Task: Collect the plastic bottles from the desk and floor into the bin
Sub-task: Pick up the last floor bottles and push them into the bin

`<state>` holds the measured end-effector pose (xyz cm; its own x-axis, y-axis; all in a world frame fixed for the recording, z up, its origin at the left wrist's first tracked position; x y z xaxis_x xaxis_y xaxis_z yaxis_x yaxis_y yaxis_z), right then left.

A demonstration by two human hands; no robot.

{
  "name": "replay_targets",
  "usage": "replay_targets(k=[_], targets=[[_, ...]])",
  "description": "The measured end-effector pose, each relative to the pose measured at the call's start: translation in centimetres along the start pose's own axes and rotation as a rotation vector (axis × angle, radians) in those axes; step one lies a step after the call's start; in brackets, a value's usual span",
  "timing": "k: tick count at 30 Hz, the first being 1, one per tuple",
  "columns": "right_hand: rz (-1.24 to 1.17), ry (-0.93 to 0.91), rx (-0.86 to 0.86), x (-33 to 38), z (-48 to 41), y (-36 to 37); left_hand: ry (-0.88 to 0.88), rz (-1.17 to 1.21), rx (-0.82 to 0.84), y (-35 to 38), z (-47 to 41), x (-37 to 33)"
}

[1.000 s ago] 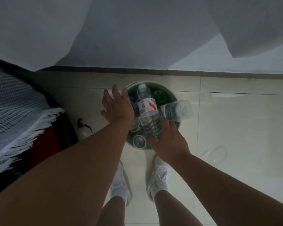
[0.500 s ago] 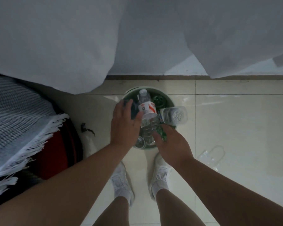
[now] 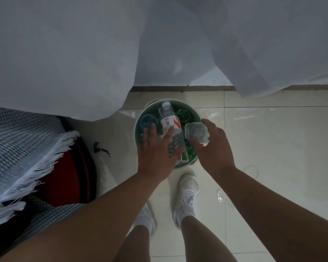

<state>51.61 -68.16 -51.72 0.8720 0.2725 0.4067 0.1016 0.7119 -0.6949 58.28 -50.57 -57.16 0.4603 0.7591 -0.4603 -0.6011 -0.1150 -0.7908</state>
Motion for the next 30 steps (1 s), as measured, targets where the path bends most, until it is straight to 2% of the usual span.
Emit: replay_targets(k=[4,10,20,25,30], targets=[[0.089,0.002,0.010,-0.1,0.4,1.4,-0.030,0.030,0.090,0.7,0.1,0.6],[0.106,0.000,-0.022,-1.1,-0.1,2.9,-0.004,0.017,0.106,0.9,-0.1,0.6],[0.156,-0.082,-0.007,-1.4,-1.8,4.9,0.024,0.127,0.126,1.2,-0.2,1.6],[0.121,-0.050,0.097,-1.8,-1.5,3.8,-0.042,0.206,0.206,0.5,0.0,1.6],[0.062,0.057,0.119,-2.8,-0.9,2.2,-0.078,0.269,0.187,-1.1,0.3,1.5]])
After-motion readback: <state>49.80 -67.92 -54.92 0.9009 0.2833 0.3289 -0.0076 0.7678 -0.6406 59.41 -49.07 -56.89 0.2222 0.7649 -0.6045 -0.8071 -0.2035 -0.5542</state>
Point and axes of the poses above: each hand's wrist, its own z-axis away from the middle knuckle, its own y-axis out of the palm, x = y × z, the point moved 9 cm from there along -z, towards the middle knuckle, and after that the axes turned 13 degrees about y, right-handed, at the moved point
